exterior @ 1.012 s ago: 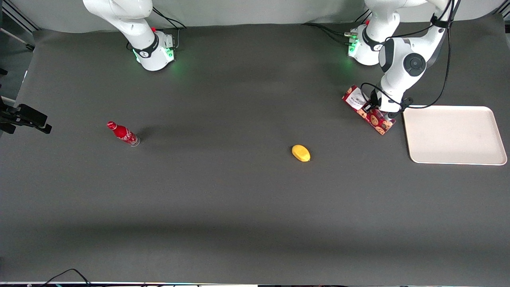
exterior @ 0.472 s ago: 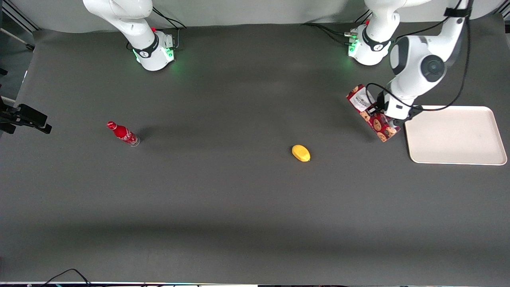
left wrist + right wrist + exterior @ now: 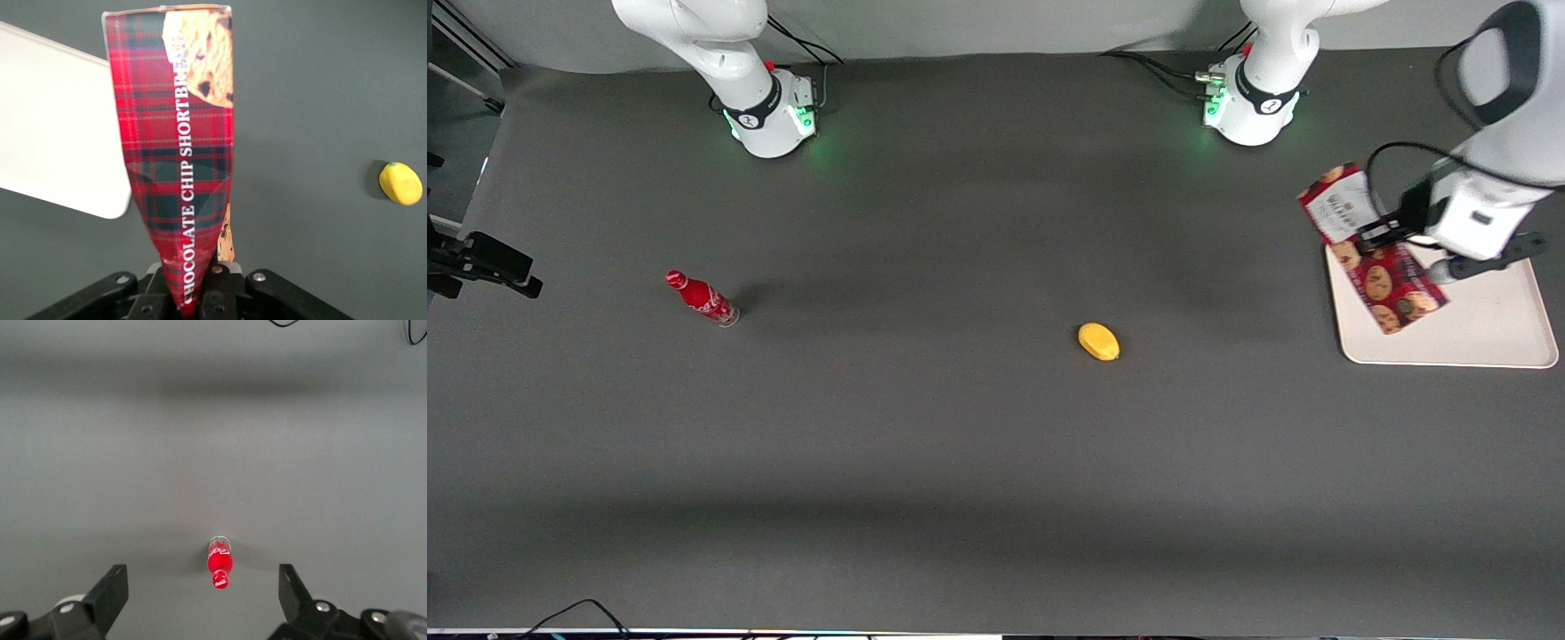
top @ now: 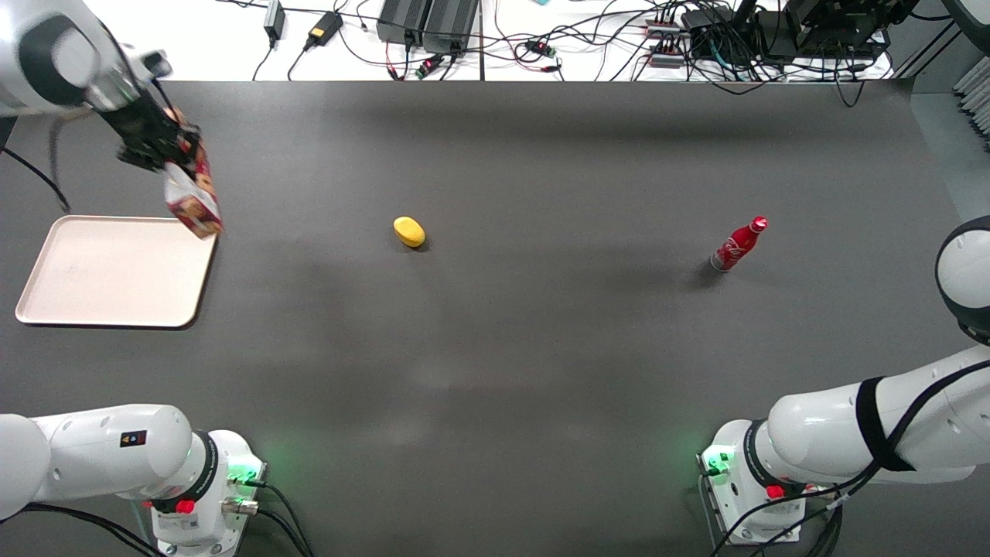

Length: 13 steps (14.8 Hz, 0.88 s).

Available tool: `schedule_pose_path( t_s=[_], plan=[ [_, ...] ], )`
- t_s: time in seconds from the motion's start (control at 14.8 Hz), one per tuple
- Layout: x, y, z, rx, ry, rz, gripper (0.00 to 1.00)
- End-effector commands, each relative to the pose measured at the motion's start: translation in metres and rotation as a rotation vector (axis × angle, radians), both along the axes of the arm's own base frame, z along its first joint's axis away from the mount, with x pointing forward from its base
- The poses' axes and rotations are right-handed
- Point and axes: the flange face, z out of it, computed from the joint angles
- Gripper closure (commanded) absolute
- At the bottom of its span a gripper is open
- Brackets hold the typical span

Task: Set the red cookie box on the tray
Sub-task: 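Carry the held box over the white tray with the left gripper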

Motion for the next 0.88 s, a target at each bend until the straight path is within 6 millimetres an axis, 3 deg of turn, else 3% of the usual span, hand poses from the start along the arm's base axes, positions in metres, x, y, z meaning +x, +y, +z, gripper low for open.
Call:
schedule_pose_path(
  t_s=[0.0,0.27,0.4,0.54,0.81],
  plan=[
    [0.020,0.052,0.052,0.032,0.003,-0.133,1.00],
    [0.004,0.141,0.057,0.052,-0.005,-0.233,1.00],
    [-0.005,0.187,0.048,0.080,0.009,-0.289,1.00],
    [-0.011,0.244,0.027,0.092,-0.007,-0.343,1.00],
    [-0.022,0.339,-0.041,0.120,-0.031,-0.394,1.00]
  ],
)
